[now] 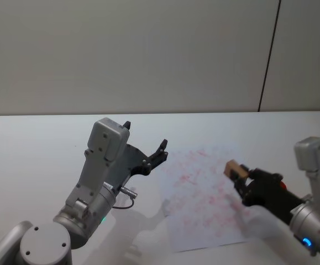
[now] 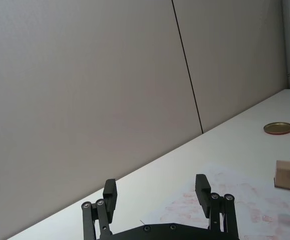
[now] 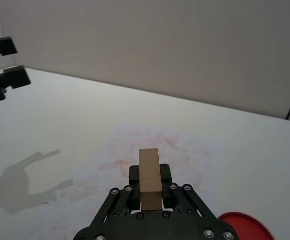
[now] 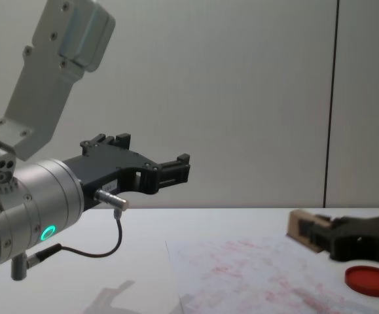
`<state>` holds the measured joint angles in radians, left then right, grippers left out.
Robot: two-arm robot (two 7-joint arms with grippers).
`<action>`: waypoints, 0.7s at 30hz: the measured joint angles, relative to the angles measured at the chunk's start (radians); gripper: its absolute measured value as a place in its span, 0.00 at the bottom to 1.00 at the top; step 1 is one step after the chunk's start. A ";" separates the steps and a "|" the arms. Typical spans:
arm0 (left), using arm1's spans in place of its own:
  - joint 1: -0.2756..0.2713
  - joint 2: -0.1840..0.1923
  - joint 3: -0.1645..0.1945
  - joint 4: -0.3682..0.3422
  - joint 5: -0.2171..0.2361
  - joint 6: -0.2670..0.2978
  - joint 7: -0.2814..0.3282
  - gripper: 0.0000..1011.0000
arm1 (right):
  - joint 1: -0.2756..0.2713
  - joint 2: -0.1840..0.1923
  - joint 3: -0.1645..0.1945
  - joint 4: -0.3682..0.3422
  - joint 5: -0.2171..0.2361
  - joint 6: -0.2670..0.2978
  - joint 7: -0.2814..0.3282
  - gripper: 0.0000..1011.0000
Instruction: Use the one hand to pick up the stamp and affix it onto the A4 paper.
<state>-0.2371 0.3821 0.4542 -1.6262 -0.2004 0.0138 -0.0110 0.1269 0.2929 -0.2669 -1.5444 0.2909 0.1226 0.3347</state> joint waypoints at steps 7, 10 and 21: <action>0.000 0.000 0.000 0.000 0.000 0.000 0.000 0.98 | 0.015 0.021 0.029 0.015 -0.001 -0.008 -0.035 0.22; 0.000 0.000 0.000 0.000 0.000 0.000 0.000 0.98 | 0.019 0.026 0.037 0.025 -0.004 -0.010 -0.044 0.22; 0.000 0.000 0.000 0.000 0.000 0.000 0.000 0.98 | 0.033 0.040 0.059 0.084 -0.010 -0.018 -0.067 0.22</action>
<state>-0.2371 0.3821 0.4542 -1.6262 -0.2004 0.0139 -0.0109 0.1599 0.3330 -0.2083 -1.4606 0.2806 0.1045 0.2672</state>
